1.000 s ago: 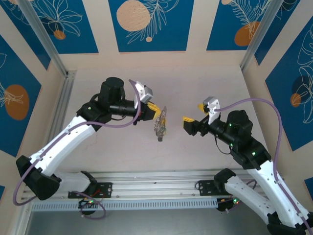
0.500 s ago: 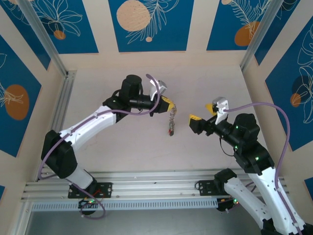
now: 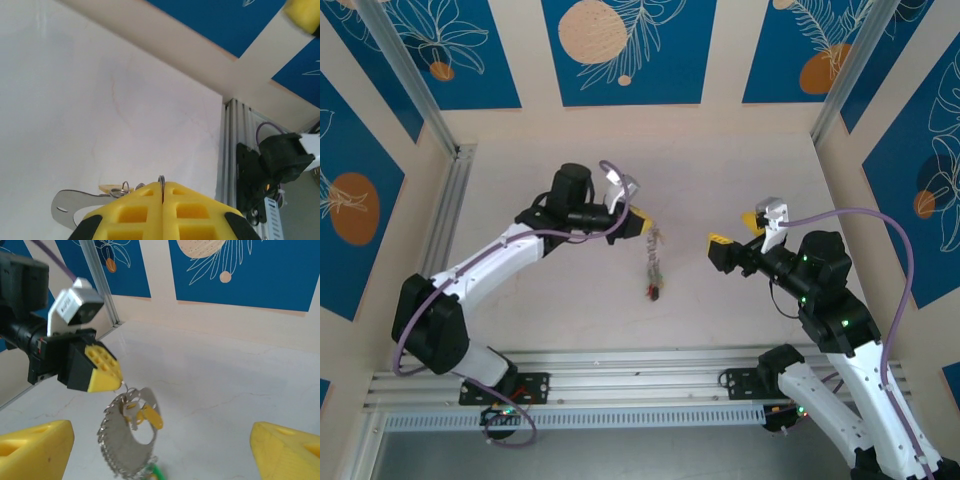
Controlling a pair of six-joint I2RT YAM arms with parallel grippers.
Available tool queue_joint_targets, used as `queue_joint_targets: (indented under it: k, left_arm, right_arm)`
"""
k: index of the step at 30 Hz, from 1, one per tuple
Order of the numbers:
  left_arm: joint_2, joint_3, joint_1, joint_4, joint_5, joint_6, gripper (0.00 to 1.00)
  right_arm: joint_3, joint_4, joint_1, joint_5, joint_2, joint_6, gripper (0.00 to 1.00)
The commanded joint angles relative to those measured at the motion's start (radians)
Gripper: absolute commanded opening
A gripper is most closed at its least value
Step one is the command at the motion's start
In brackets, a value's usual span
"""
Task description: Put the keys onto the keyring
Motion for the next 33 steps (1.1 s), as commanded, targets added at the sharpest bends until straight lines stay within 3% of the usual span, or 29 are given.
queue_joint_targets:
  k: [1, 7, 13, 16, 24, 33]
  left_arm:
    - [-0.04, -0.096, 0.049, 0.039, 0.034, -0.013, 0.0]
    - [-0.106, -0.232, 0.11, 0.068, 0.011, -0.022, 0.0]
    - [-0.147, -0.224, 0.134, -0.077, -0.003, 0.058, 0.0]
    - [-0.121, -0.206, 0.134, -0.073, 0.004, 0.065, 0.0]
    - [0.099, -0.064, 0.123, 0.06, 0.053, 0.008, 0.0]
    - [0.443, 0.173, 0.028, 0.199, 0.049, -0.076, 0.0]
  right_arm:
    - [0.012, 0.013, -0.007, -0.012, 0.008, 0.005, 0.91]
    - [0.025, 0.032, -0.008, -0.032, 0.038, 0.017, 0.9]
    - [0.024, 0.049, -0.009, -0.043, 0.053, 0.031, 0.9]
    - [0.019, 0.045, -0.008, -0.037, 0.047, 0.031, 0.9]
    - [0.025, -0.014, -0.01, 0.005, -0.004, -0.005, 0.9]
    - [0.031, -0.042, -0.028, 0.023, -0.02, -0.052, 0.91]
